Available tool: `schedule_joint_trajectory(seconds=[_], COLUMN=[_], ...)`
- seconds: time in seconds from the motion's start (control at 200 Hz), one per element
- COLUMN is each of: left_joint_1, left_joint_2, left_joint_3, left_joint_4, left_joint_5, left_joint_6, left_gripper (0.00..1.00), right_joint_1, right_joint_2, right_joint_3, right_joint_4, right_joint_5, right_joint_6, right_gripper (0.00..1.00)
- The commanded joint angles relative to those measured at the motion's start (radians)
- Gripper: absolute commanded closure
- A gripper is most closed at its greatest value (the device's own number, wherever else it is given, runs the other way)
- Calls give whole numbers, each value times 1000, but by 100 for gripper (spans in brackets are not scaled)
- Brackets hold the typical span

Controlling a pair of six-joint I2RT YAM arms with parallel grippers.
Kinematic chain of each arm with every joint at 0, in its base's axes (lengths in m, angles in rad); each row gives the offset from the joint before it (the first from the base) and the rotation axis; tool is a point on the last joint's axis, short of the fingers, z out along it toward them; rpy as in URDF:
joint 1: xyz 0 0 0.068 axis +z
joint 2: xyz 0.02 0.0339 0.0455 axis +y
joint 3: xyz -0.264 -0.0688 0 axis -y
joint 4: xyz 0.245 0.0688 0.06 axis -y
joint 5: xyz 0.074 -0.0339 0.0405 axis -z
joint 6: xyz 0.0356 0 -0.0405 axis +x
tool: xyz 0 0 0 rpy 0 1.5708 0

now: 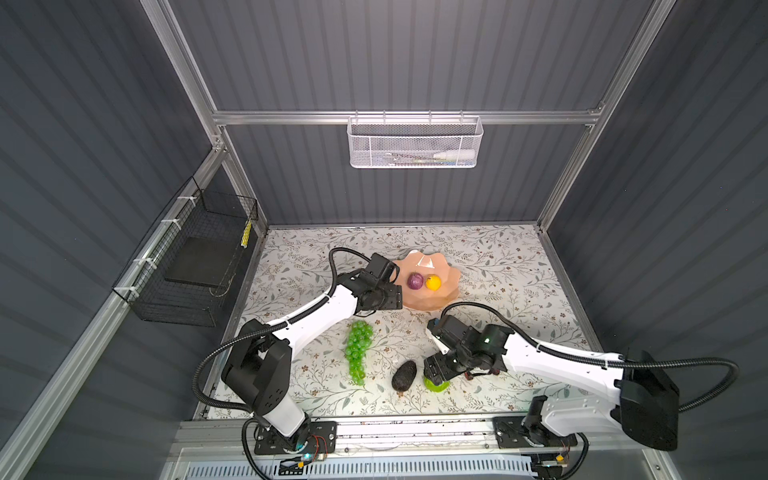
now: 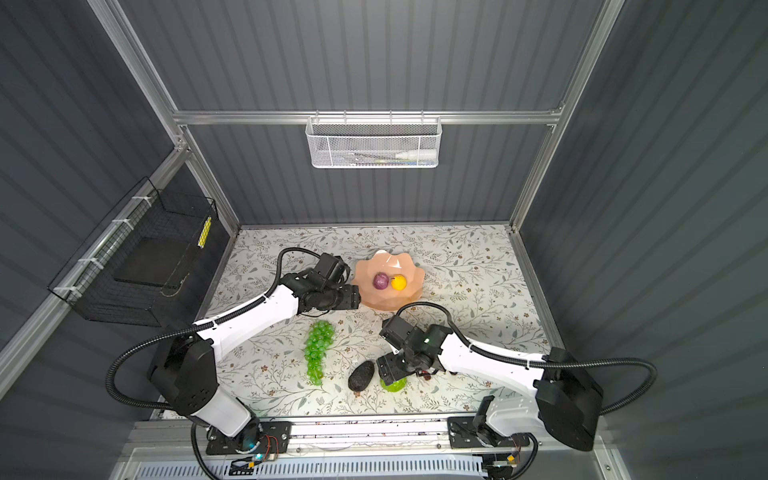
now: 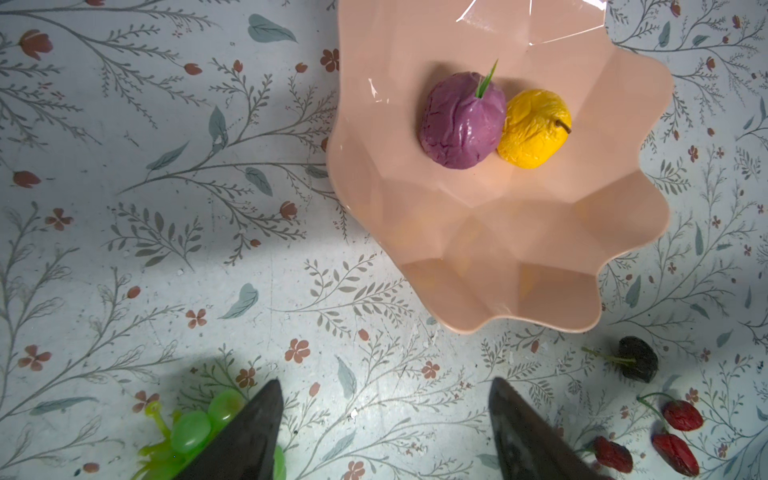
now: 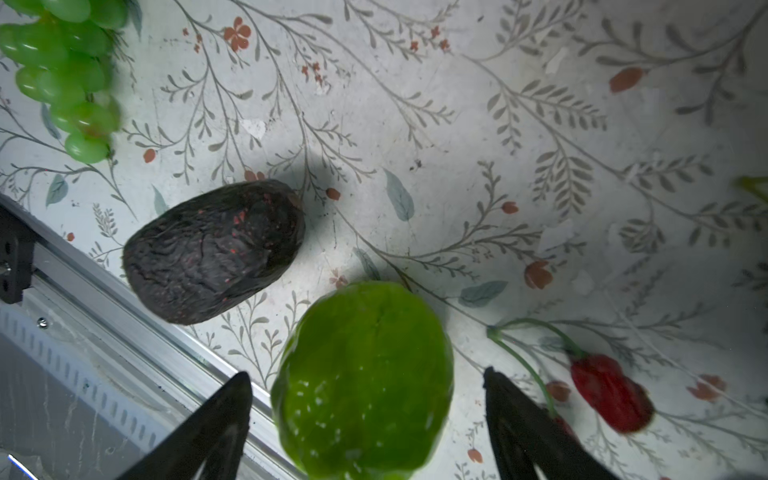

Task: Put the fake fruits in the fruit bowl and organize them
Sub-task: 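Withdraw the left gripper while the right gripper grasps the green textured fruit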

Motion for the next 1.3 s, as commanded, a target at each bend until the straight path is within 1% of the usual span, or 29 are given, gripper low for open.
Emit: schedule_joint_trajectory(seconds=[0.0,0.205,0.4,0.51,0.585,0.685,0.865,0.956,1.086,1.191,1.296], left_joint_1=[-3,-3,-3,-3,-3,-3,-2,-2,-2,0,0], left_joint_2=[0,-6,-5,-2,-2,-6,-27,-49,-81,-105,-125], left_joint_3=[2,-12,-12,-12,-11,-8,-18,-32,-35,-48,-72], left_joint_4=[2,5,2,3,-1,-8,-13,-15,-37,-45,-54], left_joint_5=[15,13,4,4,1,-12,-37,-51,-92,-109,-105], left_joint_6=[0,-3,1,0,1,1,-5,-11,-7,-11,-24], left_gripper=[22,21,21,21,21,21,21,21,21,21,21], right_joint_1=[5,10,11,10,11,10,-12,-52,-177,-300,-374], right_joint_2=[41,98,122,125,113,71,-30,-73,-82,-36,51], right_joint_3=[0,-21,-28,-30,-37,-47,7,68,178,248,315], right_joint_4=[14,39,49,49,45,34,-27,-59,-63,10,98], right_joint_5=[-38,-86,-83,-83,-84,-72,-6,28,53,52,70], right_joint_6=[11,9,0,-4,0,-2,-20,-53,-133,-195,-243], right_gripper=[13,14,22,31,35,37,39,39,39,39,39])
